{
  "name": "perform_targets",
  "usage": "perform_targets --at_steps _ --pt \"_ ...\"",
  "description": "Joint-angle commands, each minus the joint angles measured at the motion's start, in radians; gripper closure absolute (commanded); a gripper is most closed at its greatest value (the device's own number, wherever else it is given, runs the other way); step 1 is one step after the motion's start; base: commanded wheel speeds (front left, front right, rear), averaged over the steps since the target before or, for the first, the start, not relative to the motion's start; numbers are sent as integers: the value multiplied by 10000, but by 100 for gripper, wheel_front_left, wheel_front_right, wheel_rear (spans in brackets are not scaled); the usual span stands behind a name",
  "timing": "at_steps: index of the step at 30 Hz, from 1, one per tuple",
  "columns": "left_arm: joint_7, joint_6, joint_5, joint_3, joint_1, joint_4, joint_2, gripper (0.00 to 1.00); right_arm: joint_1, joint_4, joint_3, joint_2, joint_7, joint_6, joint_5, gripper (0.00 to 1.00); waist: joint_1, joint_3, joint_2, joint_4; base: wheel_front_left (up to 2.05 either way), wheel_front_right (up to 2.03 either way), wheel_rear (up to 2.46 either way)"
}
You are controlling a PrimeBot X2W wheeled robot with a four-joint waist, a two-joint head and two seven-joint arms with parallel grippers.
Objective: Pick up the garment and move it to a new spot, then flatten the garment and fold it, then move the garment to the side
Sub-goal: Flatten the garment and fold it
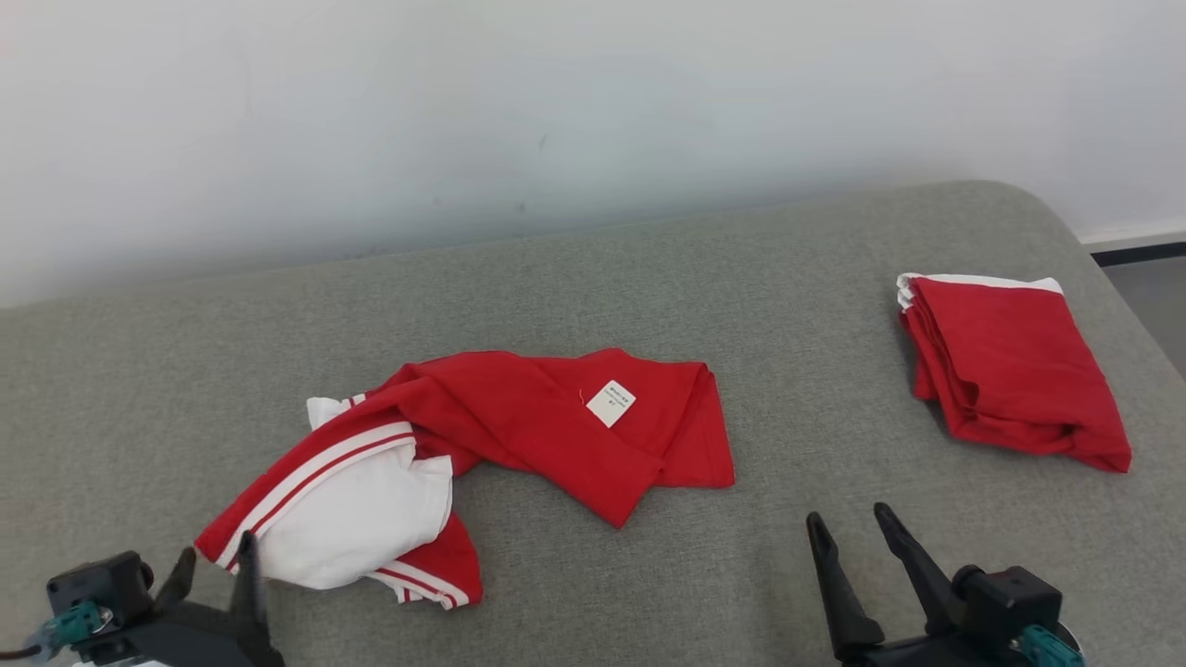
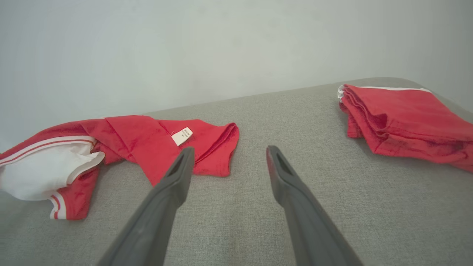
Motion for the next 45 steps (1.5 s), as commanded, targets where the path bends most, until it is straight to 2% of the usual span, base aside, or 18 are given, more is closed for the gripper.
perform_targets --at_steps 1,6,12,14,20,25,36,37,39,40,43,45 --pt "-116 4 149 -6 -95 23 -68 0 -130 8 50 3 62 -25 -118 0 0 -24 0 96 0 0 0" --pt "-1168 118 428 63 -83 -202 -442 0 -695 160 434 -11 830 -25 -274 0 0 -88 0 390 0 0 0" --pt "-2967 -491 1010 -470 551 -579 -973 0 -2041 1087 604 -136 2581 -25 -211 0 0 15 0 1123 0 0 0" --pt "-3219 -601 1136 -573 670 -664 -1157 0 -2486 1472 588 -159 2929 -25 -81 0 0 122 0 1397 0 0 0" --pt "-3521 -779 1703 -911 765 -1149 -1559 0 -3535 2847 316 -297 3789 -25 -86 0 0 552 0 2288 0 0 0" --pt "-3591 -861 2104 -942 444 -1357 -1728 0 -4002 3711 301 -428 3989 -25 -149 0 0 884 0 2917 0 0 0" --pt "-3615 -1052 2479 -655 543 -1500 -1860 0 -4247 4702 149 -339 3928 -25 -361 0 0 1047 0 3281 0 0 0" --pt "-3614 -1083 2485 -631 522 -1492 -1864 0 -4286 4724 151 -341 3839 -25 -368 2 0 1060 0 3284 0 0 0" --pt "-3616 -1139 2527 -614 481 -1493 -1899 0 -4355 4777 166 -354 3707 -25 -379 44 0 1088 0 3279 0 0 0" --pt "-3617 -1160 2552 -604 468 -1485 -1926 0 -4398 4812 173 -355 3658 -25 -382 60 0 1096 0 3272 0 0 0" --pt "-3618 -1206 2616 -597 462 -1440 -2008 0 -4517 4784 139 -380 3398 -25 -502 79 0 1090 0 3248 0 0 0" --pt "-3618 -1215 2632 -586 471 -1421 -2036 0 -4495 4783 76 -373 3374 -25 -558 78 0 1077 0 3238 0 0 0"
